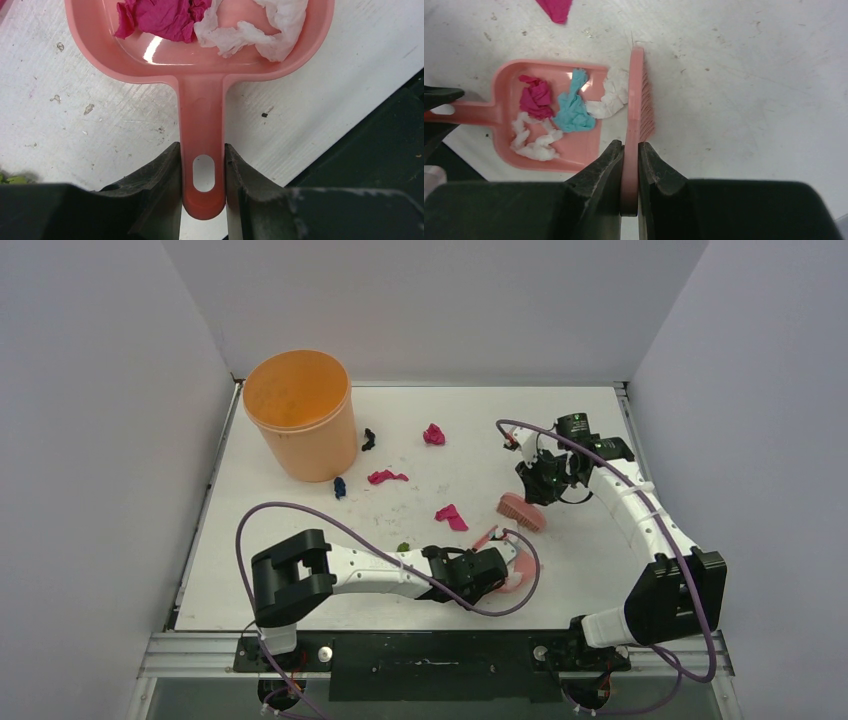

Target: Sweep away the paper scraps from the table

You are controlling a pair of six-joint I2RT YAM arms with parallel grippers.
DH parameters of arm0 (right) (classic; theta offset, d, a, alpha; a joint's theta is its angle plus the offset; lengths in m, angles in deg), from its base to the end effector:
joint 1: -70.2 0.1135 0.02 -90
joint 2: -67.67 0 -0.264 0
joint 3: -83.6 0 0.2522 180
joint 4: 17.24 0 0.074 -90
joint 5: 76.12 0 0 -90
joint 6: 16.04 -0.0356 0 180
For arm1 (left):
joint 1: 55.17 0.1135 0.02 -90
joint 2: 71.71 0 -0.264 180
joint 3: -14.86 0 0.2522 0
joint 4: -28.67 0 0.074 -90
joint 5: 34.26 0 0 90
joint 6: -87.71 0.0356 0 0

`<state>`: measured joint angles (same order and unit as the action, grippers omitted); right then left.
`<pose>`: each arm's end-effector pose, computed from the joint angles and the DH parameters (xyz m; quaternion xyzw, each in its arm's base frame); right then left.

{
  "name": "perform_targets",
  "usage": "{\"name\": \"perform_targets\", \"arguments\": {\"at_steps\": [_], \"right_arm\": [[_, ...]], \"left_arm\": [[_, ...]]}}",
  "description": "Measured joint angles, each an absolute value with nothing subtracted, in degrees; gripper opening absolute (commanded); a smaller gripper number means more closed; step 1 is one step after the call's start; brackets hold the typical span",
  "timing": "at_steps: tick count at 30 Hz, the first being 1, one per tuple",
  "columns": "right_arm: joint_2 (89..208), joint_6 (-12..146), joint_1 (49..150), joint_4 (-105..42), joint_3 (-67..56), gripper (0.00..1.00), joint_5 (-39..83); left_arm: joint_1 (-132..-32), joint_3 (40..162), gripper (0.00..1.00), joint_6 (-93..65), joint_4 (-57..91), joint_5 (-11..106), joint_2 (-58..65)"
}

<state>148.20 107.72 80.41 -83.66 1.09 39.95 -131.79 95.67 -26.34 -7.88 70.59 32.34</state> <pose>0.2672 0.0640 0.2870 -0.4019 0.8623 0.1714 0.2559 0.0946 -0.3582 0.1764 0.3938 0.8733 -0.1193 0.2610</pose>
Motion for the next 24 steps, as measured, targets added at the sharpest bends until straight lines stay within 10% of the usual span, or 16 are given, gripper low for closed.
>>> {"name": "perform_targets", "arguments": {"at_steps": [24], "right_arm": [[146.3,104.1,80.4,-96.2,-11.4,0.05,41.3]], "left_arm": [[-132.7,86.2,0.0,-24.8,13.1,74.4,32.5]]}}
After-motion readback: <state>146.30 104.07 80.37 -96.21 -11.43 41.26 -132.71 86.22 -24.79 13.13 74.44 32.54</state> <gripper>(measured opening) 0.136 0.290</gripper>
